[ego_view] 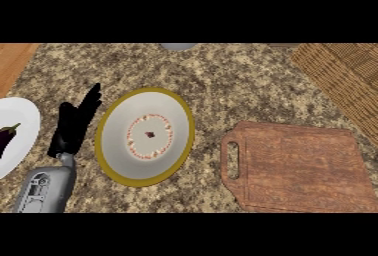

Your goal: Pick the tomato from the cutting board and place it in the basket

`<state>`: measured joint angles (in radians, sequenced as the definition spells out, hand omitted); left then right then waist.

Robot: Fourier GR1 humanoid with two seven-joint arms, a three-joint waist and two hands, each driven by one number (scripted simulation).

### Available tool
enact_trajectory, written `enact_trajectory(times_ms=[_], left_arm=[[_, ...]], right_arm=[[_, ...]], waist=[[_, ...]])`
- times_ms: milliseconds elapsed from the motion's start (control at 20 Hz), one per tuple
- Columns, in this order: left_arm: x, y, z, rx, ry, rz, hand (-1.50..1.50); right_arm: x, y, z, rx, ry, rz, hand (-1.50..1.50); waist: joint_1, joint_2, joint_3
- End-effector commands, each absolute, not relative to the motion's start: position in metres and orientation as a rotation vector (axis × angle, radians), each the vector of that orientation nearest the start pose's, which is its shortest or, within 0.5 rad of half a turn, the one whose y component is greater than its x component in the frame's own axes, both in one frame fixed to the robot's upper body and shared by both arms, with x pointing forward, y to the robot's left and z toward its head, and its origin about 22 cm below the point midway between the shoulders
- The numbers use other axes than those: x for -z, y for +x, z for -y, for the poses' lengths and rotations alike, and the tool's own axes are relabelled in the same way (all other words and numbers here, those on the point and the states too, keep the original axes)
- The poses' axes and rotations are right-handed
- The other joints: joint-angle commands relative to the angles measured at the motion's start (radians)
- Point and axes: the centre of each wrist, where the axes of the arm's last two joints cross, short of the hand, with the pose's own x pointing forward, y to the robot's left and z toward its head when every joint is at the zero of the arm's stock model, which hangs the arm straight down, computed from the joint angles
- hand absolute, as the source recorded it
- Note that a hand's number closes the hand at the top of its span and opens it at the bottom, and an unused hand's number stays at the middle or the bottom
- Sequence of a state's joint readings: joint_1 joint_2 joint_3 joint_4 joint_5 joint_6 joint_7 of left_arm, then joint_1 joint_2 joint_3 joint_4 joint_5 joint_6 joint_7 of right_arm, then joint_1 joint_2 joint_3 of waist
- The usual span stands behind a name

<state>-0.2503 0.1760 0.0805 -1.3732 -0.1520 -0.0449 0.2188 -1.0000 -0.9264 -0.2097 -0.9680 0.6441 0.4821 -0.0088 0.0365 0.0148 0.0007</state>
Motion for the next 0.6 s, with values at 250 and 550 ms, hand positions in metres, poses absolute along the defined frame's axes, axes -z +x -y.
enact_trajectory(times_ms=[250, 550], left_arm=[[-0.031, 0.304, -0.251, 0.237, 0.255, 1.382, 0.0], [-0.033, 0.309, -0.256, 0.264, 0.237, 1.395, 0.0]], right_arm=[[-0.298, 0.371, 0.473, -0.945, -1.029, 1.474, 1.5], [-0.294, 0.383, 0.474, -0.98, -1.046, 1.434, 1.5]], waist=[[0.012, 0.002, 0.001], [0.016, 0.004, 0.001]])
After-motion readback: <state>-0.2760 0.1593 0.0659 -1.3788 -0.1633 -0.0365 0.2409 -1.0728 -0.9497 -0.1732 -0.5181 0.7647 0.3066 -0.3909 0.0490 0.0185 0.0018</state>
